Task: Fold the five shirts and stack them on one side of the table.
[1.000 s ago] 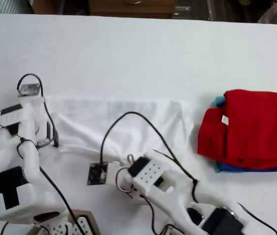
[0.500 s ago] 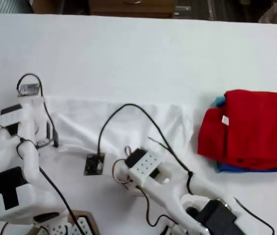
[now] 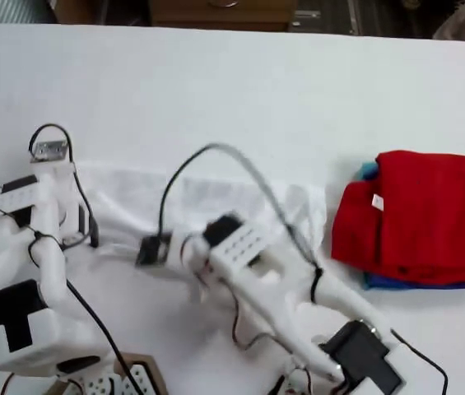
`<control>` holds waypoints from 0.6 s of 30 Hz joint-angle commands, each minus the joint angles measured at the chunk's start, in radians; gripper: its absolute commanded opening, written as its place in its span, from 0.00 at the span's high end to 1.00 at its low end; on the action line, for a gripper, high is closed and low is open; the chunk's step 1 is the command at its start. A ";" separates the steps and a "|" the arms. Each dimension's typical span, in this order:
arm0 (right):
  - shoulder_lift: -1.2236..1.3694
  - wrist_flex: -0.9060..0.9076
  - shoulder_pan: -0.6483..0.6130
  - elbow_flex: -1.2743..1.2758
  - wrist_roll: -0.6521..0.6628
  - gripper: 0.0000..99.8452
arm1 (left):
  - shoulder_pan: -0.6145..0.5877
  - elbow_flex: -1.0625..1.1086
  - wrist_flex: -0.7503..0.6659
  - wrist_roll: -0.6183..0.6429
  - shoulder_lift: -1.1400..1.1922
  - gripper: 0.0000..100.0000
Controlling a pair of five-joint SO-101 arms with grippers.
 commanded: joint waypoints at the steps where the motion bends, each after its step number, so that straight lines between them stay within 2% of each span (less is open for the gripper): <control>1: 0.008 0.022 0.157 -0.163 0.106 0.98 | -0.005 -0.016 -0.012 -0.012 -0.031 0.82; 4: 0.010 0.019 0.236 -0.222 0.173 0.98 | -0.005 -0.016 -0.012 -0.012 -0.031 0.82; 11: 0.010 -0.027 0.249 -0.253 0.338 0.98 | -0.005 -0.016 -0.014 -0.012 -0.031 0.82; 18: 0.016 -0.180 0.251 -0.245 0.342 0.98 | -0.005 -0.016 -0.014 -0.012 -0.031 0.82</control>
